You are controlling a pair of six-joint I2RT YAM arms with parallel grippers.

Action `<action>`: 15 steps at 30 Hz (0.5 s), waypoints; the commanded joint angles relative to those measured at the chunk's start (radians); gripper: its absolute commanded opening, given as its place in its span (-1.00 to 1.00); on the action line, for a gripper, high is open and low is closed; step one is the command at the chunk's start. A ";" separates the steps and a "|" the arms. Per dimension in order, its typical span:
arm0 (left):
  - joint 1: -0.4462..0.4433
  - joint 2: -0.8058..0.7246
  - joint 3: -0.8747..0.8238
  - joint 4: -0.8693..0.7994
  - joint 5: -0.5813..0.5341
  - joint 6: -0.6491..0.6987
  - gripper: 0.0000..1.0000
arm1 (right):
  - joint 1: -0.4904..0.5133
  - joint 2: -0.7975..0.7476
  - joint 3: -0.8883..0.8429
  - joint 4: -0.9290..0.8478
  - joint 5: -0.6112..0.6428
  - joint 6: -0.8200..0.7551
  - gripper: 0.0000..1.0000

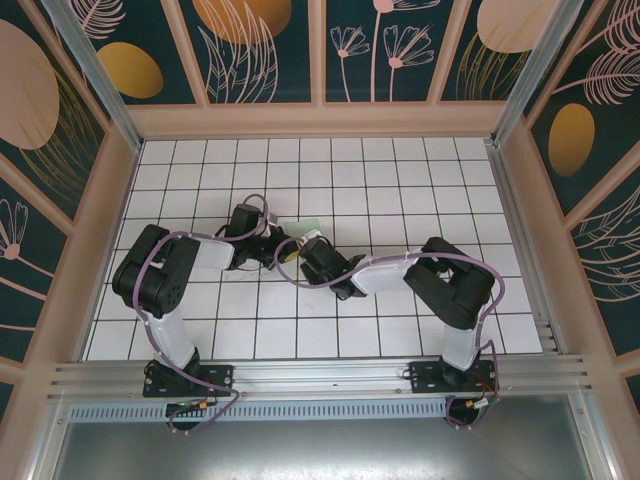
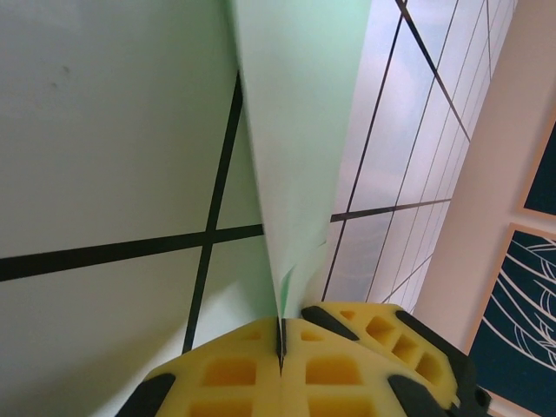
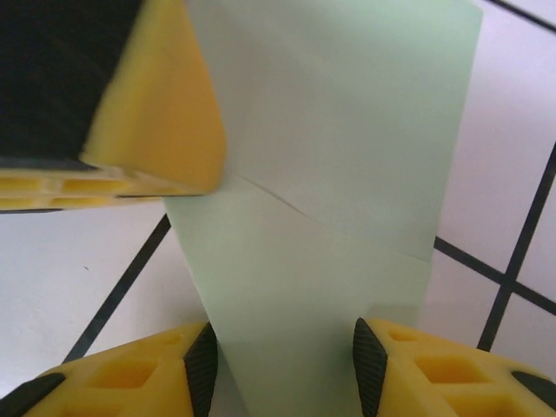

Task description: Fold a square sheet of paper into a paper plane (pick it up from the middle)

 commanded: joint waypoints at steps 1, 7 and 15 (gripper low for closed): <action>-0.006 -0.032 0.002 -0.002 0.000 -0.015 -1.00 | 0.011 0.036 0.033 -0.004 0.106 -0.046 -0.03; -0.006 -0.033 0.005 -0.005 -0.002 -0.018 -0.99 | 0.014 0.046 0.034 0.010 0.134 -0.059 -0.17; -0.006 -0.042 0.022 -0.036 -0.012 -0.003 -0.68 | 0.013 0.027 0.020 0.012 0.108 -0.053 -0.58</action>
